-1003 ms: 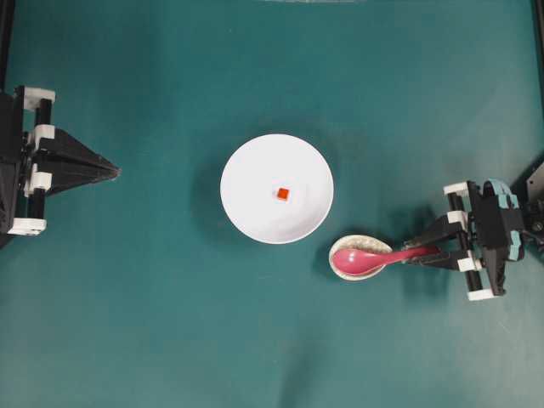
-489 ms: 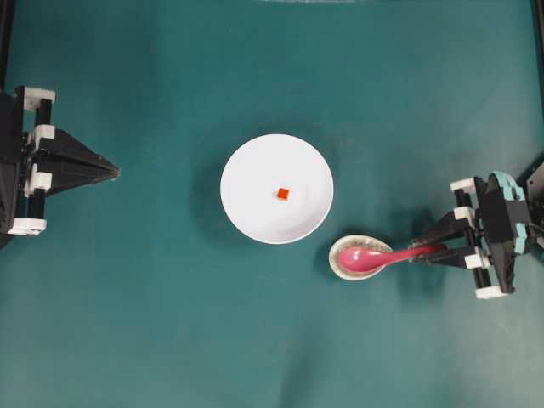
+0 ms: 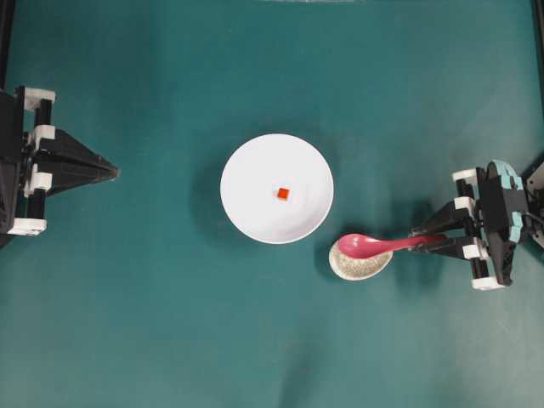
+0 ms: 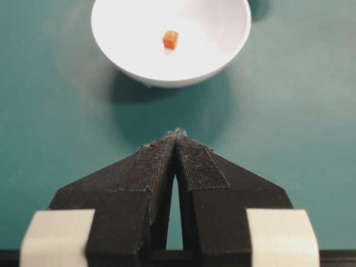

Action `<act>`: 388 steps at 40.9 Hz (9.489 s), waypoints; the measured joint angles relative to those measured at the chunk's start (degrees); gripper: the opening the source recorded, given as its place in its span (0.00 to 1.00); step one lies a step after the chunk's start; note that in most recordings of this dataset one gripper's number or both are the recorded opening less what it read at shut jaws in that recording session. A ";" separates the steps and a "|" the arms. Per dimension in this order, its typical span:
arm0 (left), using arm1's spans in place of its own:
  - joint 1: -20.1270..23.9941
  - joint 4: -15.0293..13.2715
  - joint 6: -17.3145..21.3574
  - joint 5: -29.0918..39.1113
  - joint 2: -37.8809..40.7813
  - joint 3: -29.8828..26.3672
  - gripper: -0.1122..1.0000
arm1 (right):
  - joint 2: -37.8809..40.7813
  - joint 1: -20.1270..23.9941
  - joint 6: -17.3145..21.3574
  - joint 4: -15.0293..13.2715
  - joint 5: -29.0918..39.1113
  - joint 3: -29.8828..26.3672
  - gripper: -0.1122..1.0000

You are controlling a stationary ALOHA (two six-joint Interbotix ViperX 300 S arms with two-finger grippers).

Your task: Grip the spoon and scoop the red block from the bowl with right arm.

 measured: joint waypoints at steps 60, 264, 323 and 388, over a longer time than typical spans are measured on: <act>0.00 -0.09 0.00 1.49 0.00 0.00 0.10 | -0.09 0.70 -0.18 -4.04 -10.02 4.83 0.49; 0.79 0.18 0.35 2.20 -0.09 0.00 0.10 | -22.85 -10.81 0.26 -3.52 39.99 -13.80 0.32; 0.88 0.26 0.35 2.11 -1.32 0.00 0.10 | -10.63 -20.39 0.53 -4.22 72.16 -39.90 0.32; 0.79 0.26 0.35 2.11 -1.76 0.00 0.10 | 16.17 -23.99 -1.32 -4.13 103.62 -67.94 0.32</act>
